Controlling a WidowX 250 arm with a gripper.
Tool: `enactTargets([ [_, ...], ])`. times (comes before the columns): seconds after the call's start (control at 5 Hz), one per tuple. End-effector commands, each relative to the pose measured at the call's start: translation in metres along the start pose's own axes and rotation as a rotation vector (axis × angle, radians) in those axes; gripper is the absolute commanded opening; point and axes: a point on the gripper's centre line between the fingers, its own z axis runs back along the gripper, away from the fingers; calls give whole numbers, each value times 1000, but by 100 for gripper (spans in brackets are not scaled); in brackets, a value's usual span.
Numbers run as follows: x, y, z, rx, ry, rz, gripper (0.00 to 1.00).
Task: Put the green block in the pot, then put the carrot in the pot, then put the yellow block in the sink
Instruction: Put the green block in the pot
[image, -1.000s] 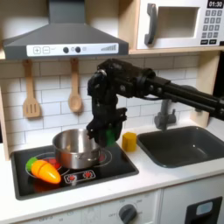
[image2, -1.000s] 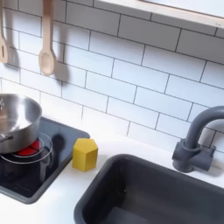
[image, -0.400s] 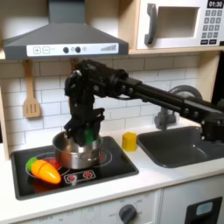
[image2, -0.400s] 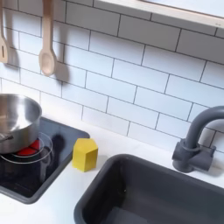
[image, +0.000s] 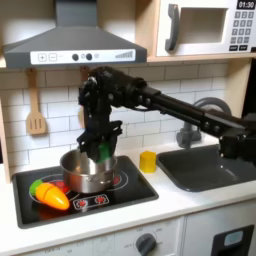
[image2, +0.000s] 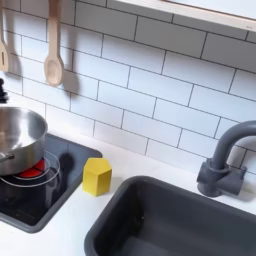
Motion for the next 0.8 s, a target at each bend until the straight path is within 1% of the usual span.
enactTargets([
  [0.0, 14, -10, -14, 2, 19, -11, 0],
  [0.2, 17, -5, -21, -1, 34, -1, 0],
  [0.6, 23, 0, -40, 0, 66, 1, 0],
])
